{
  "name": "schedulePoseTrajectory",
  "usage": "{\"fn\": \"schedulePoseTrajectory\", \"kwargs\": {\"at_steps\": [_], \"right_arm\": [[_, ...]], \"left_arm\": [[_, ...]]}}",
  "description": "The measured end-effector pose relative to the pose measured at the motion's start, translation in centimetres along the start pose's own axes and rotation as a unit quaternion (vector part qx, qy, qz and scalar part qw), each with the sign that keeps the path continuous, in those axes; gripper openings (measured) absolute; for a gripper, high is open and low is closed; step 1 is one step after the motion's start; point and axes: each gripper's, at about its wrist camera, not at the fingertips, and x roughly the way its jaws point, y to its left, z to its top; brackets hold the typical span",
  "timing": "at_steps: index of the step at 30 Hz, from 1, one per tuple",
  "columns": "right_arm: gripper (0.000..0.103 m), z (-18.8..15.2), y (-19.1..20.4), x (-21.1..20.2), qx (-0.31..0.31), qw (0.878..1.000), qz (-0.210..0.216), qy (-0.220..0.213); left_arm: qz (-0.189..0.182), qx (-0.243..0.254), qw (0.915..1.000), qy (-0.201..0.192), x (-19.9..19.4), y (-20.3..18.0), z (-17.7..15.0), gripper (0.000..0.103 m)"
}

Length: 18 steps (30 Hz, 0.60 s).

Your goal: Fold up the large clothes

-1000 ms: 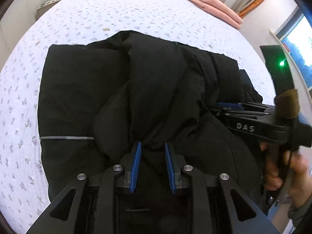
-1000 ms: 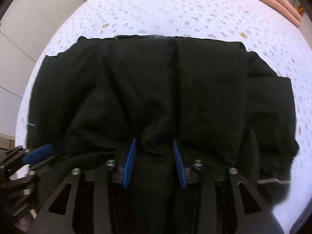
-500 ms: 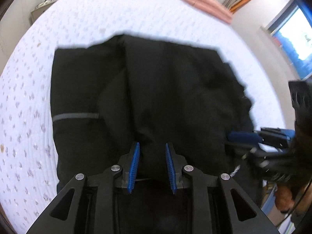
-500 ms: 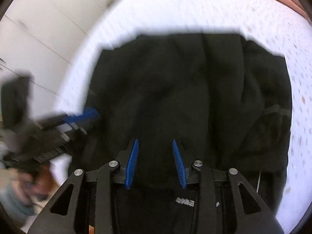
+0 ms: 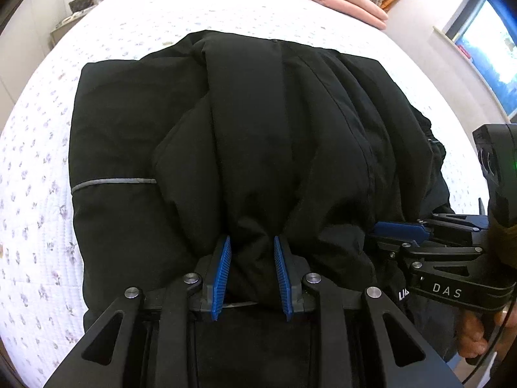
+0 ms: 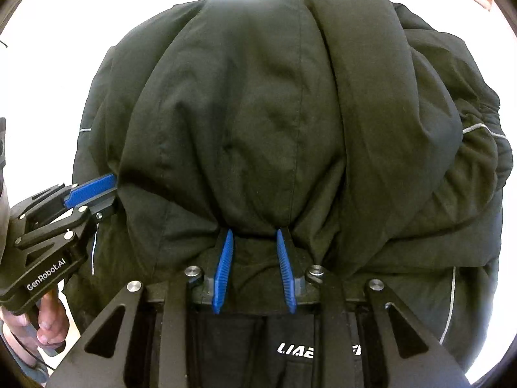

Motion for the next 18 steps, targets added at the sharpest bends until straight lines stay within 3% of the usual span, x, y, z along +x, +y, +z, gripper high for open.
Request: {"fn": "schedulePoseTrajectory", "kwargs": {"at_steps": [4,8,10,18], "right_arm": [[0.03,-1.9,0.6,-0.1,-0.003,1.0,-0.003,-0.01],[0.037,-3.4,0.2,-1.4,0.007,0.999,0.031,-0.019],[0.048,-5.4,-0.5,-2.3,0.016,0.998,0.059,-0.016],[0.049,-14.3,-3.4,-4.0,0.044,0.997,0.06,0.031]], "left_arm": [[0.007,-0.016,0.9998,-0.011,-0.4,-0.4,-0.3,0.028],[0.011,-0.035,0.9993,-0.01,-2.0,-0.5,-1.5,0.029],[0.004,-0.049,0.9988,-0.008,-2.8,-0.5,-2.3,0.032],[0.029,-0.111,0.9931,0.024,-5.4,0.9,-7.9,0.035]]}}
